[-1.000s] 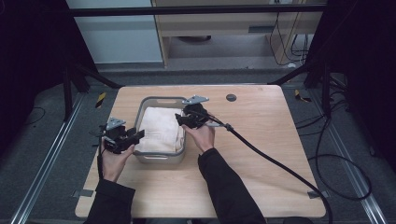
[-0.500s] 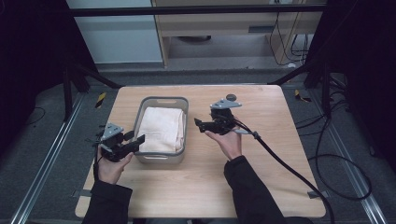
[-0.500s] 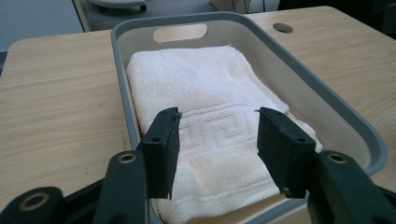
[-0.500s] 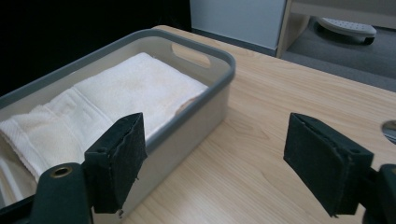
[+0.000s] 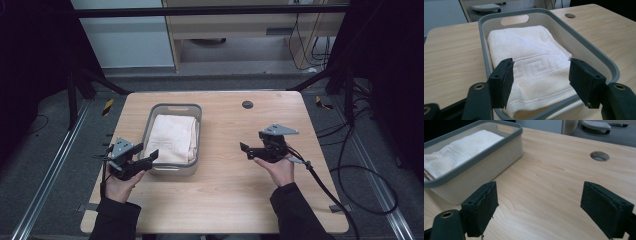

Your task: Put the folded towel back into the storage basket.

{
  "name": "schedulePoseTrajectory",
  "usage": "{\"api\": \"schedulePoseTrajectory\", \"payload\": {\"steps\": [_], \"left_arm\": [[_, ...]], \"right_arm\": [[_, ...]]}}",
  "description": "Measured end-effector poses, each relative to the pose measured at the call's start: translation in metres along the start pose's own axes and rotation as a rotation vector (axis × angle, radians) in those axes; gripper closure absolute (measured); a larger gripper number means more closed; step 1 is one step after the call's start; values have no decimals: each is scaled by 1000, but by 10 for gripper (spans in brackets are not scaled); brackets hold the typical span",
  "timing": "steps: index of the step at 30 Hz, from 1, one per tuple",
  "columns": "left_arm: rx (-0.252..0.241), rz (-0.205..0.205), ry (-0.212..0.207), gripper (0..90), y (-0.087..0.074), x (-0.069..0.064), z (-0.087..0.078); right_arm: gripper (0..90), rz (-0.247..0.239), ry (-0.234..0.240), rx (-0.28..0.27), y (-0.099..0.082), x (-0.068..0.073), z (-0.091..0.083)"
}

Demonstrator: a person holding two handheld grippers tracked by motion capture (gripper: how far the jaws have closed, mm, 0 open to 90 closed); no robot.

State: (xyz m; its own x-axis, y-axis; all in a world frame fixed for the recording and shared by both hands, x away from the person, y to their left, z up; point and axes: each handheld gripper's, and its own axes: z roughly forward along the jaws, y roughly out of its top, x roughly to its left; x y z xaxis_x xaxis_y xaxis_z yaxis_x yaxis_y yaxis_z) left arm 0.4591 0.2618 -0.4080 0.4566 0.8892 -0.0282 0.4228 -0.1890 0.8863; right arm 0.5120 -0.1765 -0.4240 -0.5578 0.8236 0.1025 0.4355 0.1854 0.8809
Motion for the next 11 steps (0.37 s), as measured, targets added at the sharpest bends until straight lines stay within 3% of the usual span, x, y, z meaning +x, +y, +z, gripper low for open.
{"api": "schedulePoseTrajectory", "payload": {"steps": [8, 11], "left_arm": [[-7, 17, -23, 306, -15, -3, -13], [-18, 22, -20, 304, -18, -3, -18]], "right_arm": [[123, 0, -54, 23, -42, -28, -34], [123, 5, -61, 27, -52, -32, -40]]}}
